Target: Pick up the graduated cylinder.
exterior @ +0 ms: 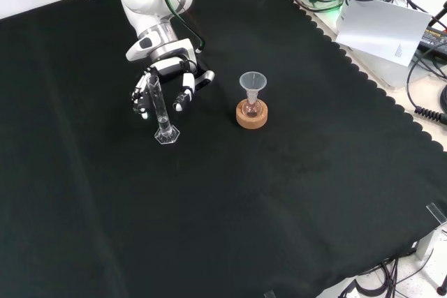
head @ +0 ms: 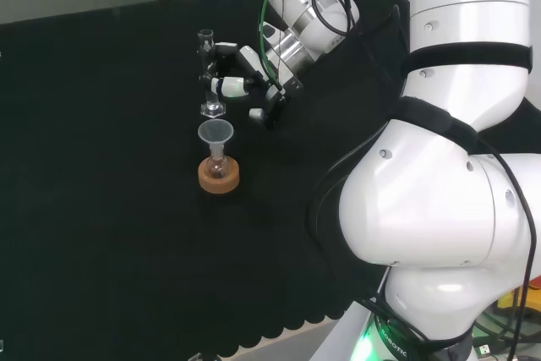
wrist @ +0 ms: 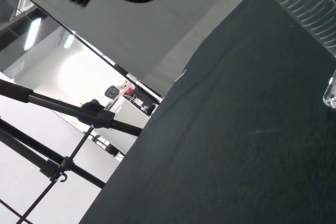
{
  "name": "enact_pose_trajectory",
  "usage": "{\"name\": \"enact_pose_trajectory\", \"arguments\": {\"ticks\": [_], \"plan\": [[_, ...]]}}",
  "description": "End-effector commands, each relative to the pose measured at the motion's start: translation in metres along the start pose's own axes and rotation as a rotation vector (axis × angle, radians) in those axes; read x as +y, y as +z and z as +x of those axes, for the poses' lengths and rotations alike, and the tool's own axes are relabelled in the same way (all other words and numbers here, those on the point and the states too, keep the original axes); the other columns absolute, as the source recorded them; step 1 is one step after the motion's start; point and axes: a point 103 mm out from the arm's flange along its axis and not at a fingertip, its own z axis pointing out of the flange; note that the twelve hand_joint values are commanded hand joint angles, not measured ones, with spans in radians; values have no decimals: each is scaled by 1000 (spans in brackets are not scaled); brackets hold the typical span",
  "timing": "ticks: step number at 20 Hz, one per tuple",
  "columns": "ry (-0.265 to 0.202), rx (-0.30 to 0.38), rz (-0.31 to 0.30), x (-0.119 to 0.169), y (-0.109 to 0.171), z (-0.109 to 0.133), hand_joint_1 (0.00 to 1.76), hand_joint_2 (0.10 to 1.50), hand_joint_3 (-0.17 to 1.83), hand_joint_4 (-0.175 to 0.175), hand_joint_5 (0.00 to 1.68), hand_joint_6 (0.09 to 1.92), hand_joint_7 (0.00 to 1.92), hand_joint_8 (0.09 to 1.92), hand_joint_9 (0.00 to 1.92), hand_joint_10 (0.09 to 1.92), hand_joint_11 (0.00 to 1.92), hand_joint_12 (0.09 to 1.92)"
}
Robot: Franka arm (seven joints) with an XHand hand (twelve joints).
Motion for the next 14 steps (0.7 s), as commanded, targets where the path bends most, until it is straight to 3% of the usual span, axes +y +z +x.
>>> {"name": "enact_pose_trajectory", "arguments": {"ticks": [1,14], "plan": [[0,8,4,1,-2,0,988,743,505,-28,679,369,616,606,902,391,703,1113],[-3,11,-11,7,3,2,1040,773,530,-23,698,479,655,602,960,346,779,1070]]}}
